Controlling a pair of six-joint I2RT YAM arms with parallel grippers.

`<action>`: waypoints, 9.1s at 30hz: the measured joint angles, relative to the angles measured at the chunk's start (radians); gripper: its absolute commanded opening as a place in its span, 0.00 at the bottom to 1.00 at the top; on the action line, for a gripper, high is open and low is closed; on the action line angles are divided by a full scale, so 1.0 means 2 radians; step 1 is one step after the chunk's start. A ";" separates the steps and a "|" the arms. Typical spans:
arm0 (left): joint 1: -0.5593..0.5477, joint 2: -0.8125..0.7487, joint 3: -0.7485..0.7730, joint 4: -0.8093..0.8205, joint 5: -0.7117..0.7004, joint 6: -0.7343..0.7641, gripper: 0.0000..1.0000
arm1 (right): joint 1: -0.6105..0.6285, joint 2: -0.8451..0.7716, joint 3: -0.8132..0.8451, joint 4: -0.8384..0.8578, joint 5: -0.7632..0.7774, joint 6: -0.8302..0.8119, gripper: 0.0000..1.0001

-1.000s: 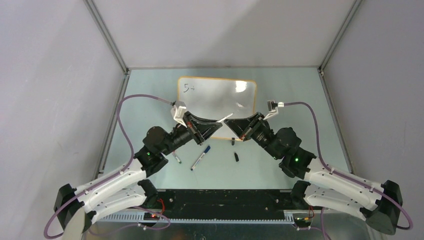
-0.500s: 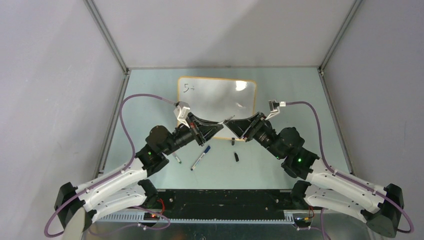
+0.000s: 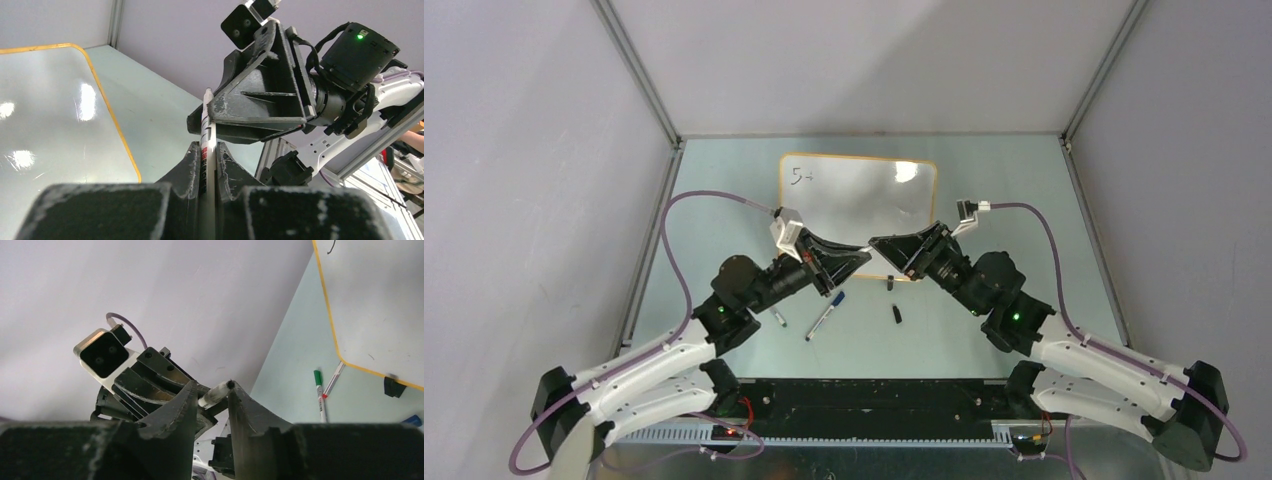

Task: Write a sentence on the whiteboard
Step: Pass from the left arm to the right, then pass from the right arm to the left, then pass from the left arm to the right, then pass from the right arm to the left

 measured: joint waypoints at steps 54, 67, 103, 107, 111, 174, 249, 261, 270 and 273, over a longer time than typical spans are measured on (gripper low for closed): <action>0.038 0.063 0.121 -0.215 0.153 -0.004 0.49 | -0.174 0.090 0.237 -0.324 -0.470 -0.314 0.00; 0.038 0.035 0.127 -0.227 0.142 0.001 0.48 | -0.180 0.089 0.237 -0.353 -0.467 -0.324 0.00; 0.031 0.068 0.142 -0.193 0.190 -0.016 0.00 | -0.153 0.111 0.260 -0.345 -0.413 -0.311 0.65; 0.031 0.068 0.142 -0.192 0.184 -0.016 0.00 | -0.175 0.086 0.256 -0.336 -0.400 -0.296 0.65; 0.031 0.069 0.142 -0.188 0.177 -0.019 0.00 | -0.190 0.056 0.253 -0.327 -0.392 -0.285 0.66; 0.019 0.117 0.054 0.209 -0.091 -0.419 0.00 | 0.006 0.016 -0.051 0.263 0.019 -0.188 0.63; -0.001 -0.029 0.144 -0.445 0.169 0.418 0.62 | -0.045 0.074 0.235 -0.491 -0.319 -0.356 0.00; -0.001 -0.018 0.136 -0.435 0.190 0.405 0.11 | -0.029 0.086 0.244 -0.480 -0.306 -0.357 0.00; -0.001 -0.008 0.136 -0.449 0.198 0.415 0.00 | -0.024 0.099 0.244 -0.478 -0.304 -0.353 0.45; -0.001 -0.005 0.136 -0.451 0.200 0.415 0.00 | -0.023 0.108 0.245 -0.465 -0.301 -0.348 0.57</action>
